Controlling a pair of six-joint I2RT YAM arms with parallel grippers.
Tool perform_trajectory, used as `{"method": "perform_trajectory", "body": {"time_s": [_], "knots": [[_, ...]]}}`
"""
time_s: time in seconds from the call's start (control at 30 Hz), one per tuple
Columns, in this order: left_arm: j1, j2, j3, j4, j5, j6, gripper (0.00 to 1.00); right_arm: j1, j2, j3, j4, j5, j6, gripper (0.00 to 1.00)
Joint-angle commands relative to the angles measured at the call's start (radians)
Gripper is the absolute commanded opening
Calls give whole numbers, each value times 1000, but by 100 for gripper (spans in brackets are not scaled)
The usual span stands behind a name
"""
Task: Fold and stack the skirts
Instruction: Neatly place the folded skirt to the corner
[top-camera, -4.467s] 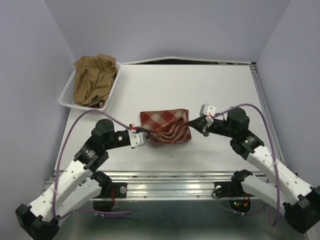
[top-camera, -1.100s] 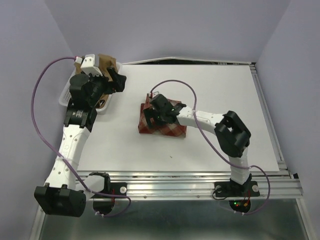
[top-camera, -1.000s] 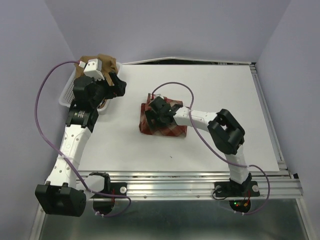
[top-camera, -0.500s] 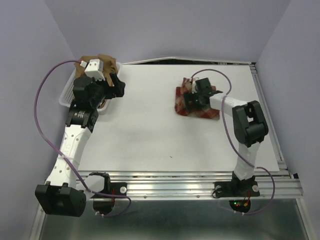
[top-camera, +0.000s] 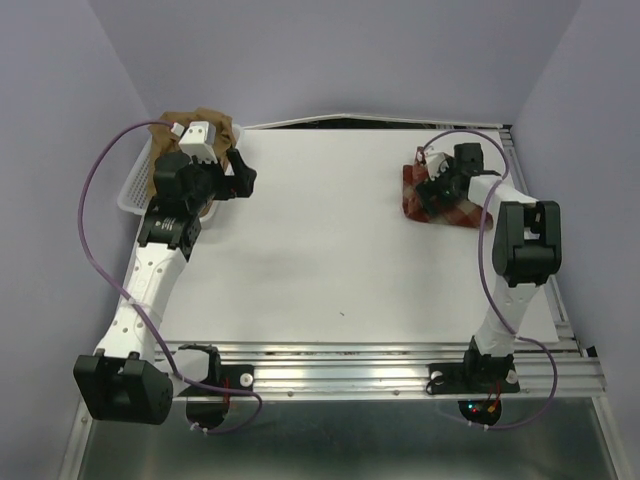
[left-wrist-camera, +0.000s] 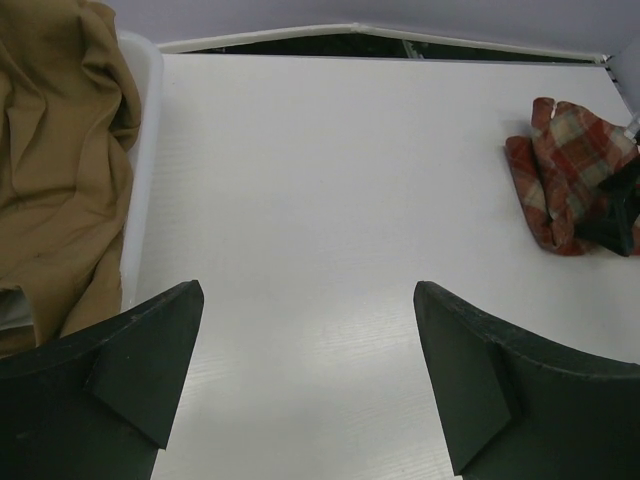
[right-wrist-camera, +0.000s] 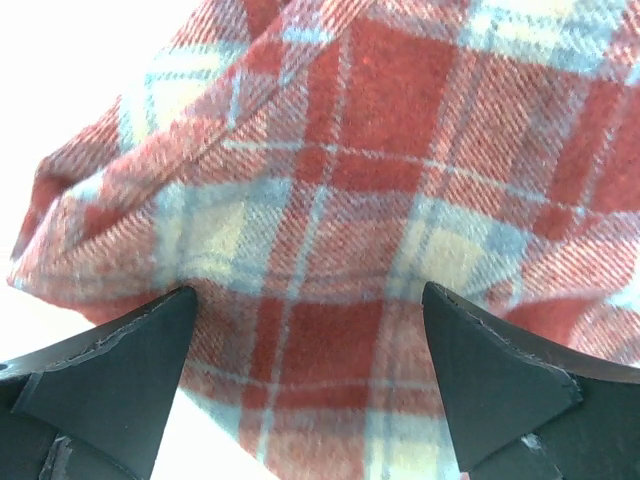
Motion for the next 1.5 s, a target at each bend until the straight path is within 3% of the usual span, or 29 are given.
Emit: {"method": "perform_trajectory", "body": {"time_s": [0.0, 0.07, 0.1, 0.2, 0.27, 0.37, 0.7, 0.87, 1.13, 1.47], "knots": [[4, -27, 22, 32, 20, 14, 99, 7, -32, 100, -129, -23, 13, 100], [4, -44, 23, 27, 16, 14, 98, 7, -68, 145, -95, 35, 221, 100], [4, -52, 16, 27, 14, 14, 99, 7, -89, 221, -113, 59, 401, 100], [4, -78, -6, 46, 16, 10, 99, 7, -114, 344, -228, 118, 673, 100], [4, -84, -21, 53, 14, 2, 99, 7, -132, 360, -286, 175, 816, 100], [4, -81, -26, 57, 16, -7, 99, 7, -100, 355, -356, 267, 906, 100], [4, -96, -55, 61, -3, -21, 99, 7, 15, 160, -250, 388, 984, 100], [4, -102, -69, 57, -3, -24, 99, 7, 121, 125, -114, 456, 874, 100], [4, -101, -73, 23, -10, 33, 99, -54, 320, 283, 32, 430, 636, 100], [4, -44, -50, -8, -21, 51, 99, -82, 422, 470, 34, 406, 606, 100]]}}
